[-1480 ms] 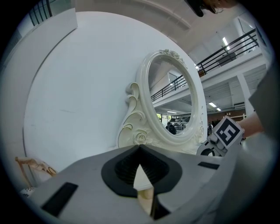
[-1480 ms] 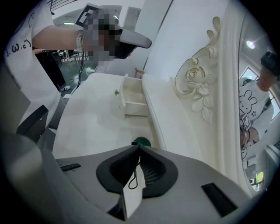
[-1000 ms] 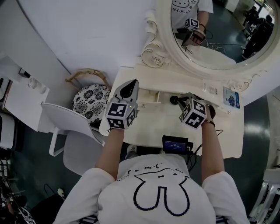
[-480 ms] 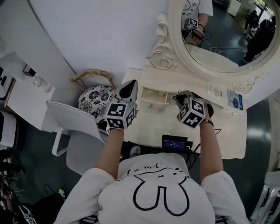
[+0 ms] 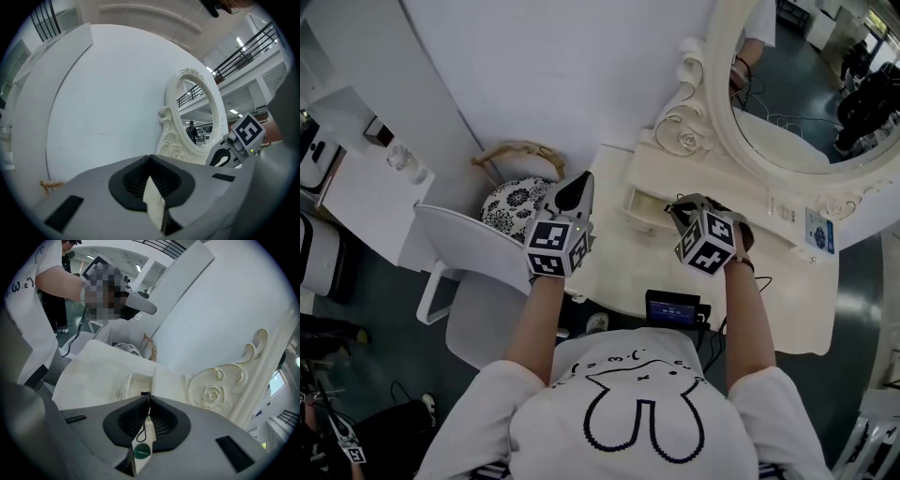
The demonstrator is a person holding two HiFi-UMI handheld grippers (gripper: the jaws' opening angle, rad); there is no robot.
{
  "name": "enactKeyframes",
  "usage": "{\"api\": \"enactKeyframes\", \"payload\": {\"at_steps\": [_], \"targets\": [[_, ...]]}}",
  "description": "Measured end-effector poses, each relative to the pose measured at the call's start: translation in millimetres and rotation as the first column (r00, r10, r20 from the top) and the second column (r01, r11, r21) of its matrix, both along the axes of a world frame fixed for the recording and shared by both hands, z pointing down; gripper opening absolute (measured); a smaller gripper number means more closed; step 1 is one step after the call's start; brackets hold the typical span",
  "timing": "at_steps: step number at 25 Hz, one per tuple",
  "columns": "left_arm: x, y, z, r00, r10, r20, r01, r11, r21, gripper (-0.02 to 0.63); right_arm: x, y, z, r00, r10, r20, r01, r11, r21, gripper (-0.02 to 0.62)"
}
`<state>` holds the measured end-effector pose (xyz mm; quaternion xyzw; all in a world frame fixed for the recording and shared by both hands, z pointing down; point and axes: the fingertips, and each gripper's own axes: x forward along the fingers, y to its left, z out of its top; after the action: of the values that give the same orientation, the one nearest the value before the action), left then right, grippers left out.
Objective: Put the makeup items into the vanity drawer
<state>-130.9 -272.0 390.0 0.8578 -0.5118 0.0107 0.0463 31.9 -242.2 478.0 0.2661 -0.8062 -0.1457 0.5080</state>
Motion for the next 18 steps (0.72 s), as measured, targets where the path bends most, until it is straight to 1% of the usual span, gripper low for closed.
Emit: {"api": "enactKeyframes", "payload": {"at_steps": [5,9,14,18], "targets": [[-26.0,-2.4,2.2,0.999,-0.035,-0.002,0.035,0.999,-0.002,0.005,-30.0,-3.8,5.8,0.998,-0.059,0.006,0.059,0.998,-0.009,0.003],[-40.2,-4.8,4.6,0.998,-0.057,-0.005,0.057,0.998,-0.004,0.005,-49.9,-4.0,11.7,0.993,-0.119,0.015,0.12,0.992,-0.037,0.003],[-52.6,-5.8,7.6,0.997,-0.083,-0.004,0.083,0.996,-0.013,0.005,-67.1,-1.5,15.7,0.978,-0.202,0.045,0.206,0.974,-0.09,0.003],[-57.8,-6.0,10.2,0.995,-0.104,-0.004,0.104,0.994,-0.017,0.005,-70.1,-3.7,24.1,0.968,-0.246,0.038,0.249,0.961,-0.122,0.003]]}}
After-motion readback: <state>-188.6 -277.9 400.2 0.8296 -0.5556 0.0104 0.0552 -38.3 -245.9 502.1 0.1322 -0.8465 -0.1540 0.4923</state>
